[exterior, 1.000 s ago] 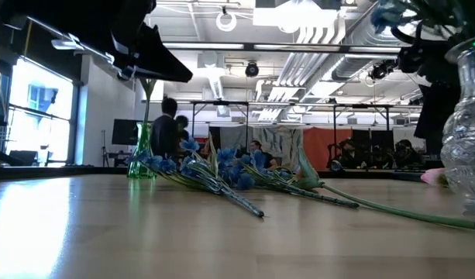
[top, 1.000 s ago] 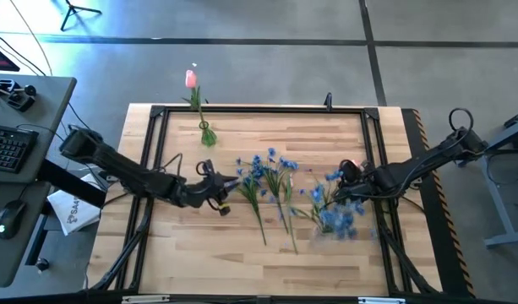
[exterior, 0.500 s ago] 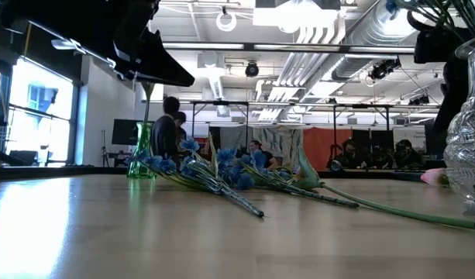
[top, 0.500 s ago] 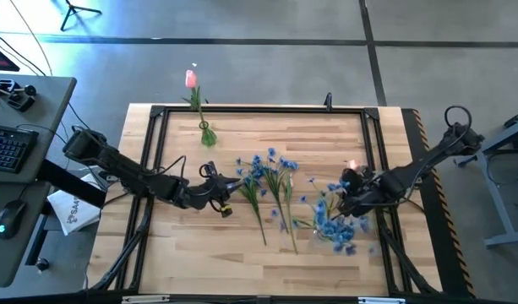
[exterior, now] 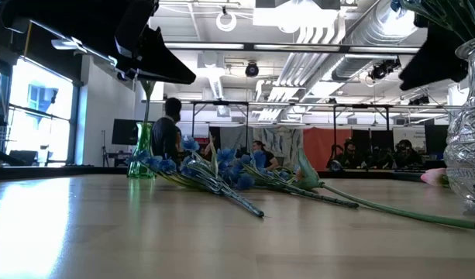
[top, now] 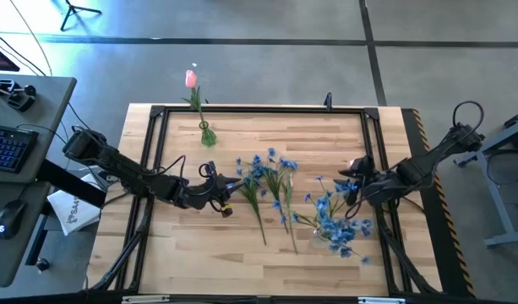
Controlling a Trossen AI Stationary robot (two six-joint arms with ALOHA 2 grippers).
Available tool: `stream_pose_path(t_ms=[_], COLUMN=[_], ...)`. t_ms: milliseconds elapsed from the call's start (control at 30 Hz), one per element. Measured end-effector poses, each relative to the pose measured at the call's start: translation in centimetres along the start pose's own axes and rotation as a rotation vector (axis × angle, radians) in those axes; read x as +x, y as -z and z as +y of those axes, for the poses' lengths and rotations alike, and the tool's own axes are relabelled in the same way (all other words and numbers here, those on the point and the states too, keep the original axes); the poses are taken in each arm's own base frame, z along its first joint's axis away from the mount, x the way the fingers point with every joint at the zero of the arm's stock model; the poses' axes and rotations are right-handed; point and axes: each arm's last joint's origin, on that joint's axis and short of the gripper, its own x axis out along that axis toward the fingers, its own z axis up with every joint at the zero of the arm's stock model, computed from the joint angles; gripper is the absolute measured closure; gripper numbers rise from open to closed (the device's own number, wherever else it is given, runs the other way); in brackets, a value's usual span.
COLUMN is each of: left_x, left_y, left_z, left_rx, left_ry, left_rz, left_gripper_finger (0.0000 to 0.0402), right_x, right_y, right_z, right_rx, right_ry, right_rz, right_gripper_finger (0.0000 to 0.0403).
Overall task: Sort flowers into vase by color
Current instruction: Move the transparent vase to the top of the table
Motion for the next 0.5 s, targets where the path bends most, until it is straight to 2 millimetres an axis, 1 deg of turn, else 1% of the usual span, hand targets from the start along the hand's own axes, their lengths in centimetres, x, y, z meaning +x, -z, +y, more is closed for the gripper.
stream_pose_path(t_ms=[100, 233, 500], left_x=[0.0, 0.0, 0.0], left_y=[0.0, 0.0, 0.0], left_z=[0.0, 0.0, 0.0], left_rx=[0.0, 0.001, 0.001], left_ry=[0.0, 0.0, 0.0], left_rz=[0.0, 0.001, 0.001], left_gripper_finger=[0.0335, 0.0335, 0.0335], right_x=[-0.4, -1.1, -2.6], right_y=[-0.7, -1.5, -2.5], right_z=[0.0, -0.3, -2.2], right_rx=[0.005, 0.049, 0.158], right_ry=[-0.024, -0.011, 0.107], right_rz=[-0.087, -0.216, -0.445], right_gripper_finger=[0.0231, 0.0231, 0.0231])
